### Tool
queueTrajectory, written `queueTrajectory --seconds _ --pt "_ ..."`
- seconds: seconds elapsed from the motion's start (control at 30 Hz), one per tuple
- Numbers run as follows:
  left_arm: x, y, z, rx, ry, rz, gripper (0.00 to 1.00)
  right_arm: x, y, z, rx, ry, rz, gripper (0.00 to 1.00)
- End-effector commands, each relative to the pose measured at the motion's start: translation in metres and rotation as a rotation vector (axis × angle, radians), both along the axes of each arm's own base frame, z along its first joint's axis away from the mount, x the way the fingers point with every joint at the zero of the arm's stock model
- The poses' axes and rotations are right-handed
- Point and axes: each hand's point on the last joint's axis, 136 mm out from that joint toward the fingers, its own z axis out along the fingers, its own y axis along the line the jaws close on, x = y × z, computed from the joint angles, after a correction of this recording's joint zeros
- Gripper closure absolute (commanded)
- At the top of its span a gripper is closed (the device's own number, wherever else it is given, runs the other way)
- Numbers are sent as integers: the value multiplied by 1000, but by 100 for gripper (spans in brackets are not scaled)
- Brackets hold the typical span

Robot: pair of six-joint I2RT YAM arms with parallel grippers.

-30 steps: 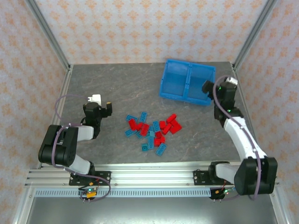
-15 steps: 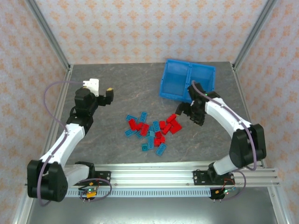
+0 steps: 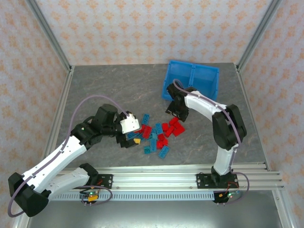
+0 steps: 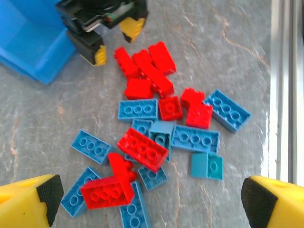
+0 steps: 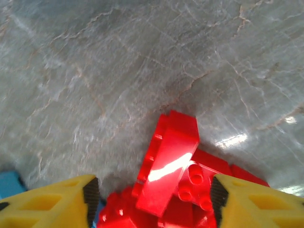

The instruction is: Sort the legos into containers by color

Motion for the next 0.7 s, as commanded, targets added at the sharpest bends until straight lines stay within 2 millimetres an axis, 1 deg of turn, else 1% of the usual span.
queueTrajectory --seconds 0.0,0.1,0.13,0.23,0.3,0.33,0.37,0.43,0.53,0.57,0.63,0.67 --pt "-14 2 3 53 -18 -100 0 14 -2 -9 -56 -24 -50 39" --pt "-14 3 -2 80 -23 -124 0 16 1 -20 -62 -18 -42 49" --pt "-13 2 -2 80 -25 -124 0 18 2 -22 -64 -16 -37 51" --pt "-7 -2 -3 71 -42 -124 0 22 2 -28 -77 -15 -40 61" --pt "0 -3 -4 78 -63 -115 0 24 2 -28 -78 -26 -52 74" --pt "4 -3 -1 76 -71 -94 0 26 3 -26 -75 -31 -56 78" --pt "12 -3 4 65 -84 -57 0 28 5 -21 -70 -43 -53 79" --pt "26 -4 16 20 -113 18 0 34 8 -3 -74 -98 -30 79" --pt "38 -11 32 -47 -137 64 0 39 13 47 -77 -238 -3 79" --pt "41 -14 39 -68 -135 73 0 41 14 67 -71 -301 -2 79" --pt "50 -18 50 -111 -126 115 0 43 4 101 -84 -402 -16 78" --pt "58 -20 58 -145 -124 154 0 46 -7 121 -125 -463 -22 78"
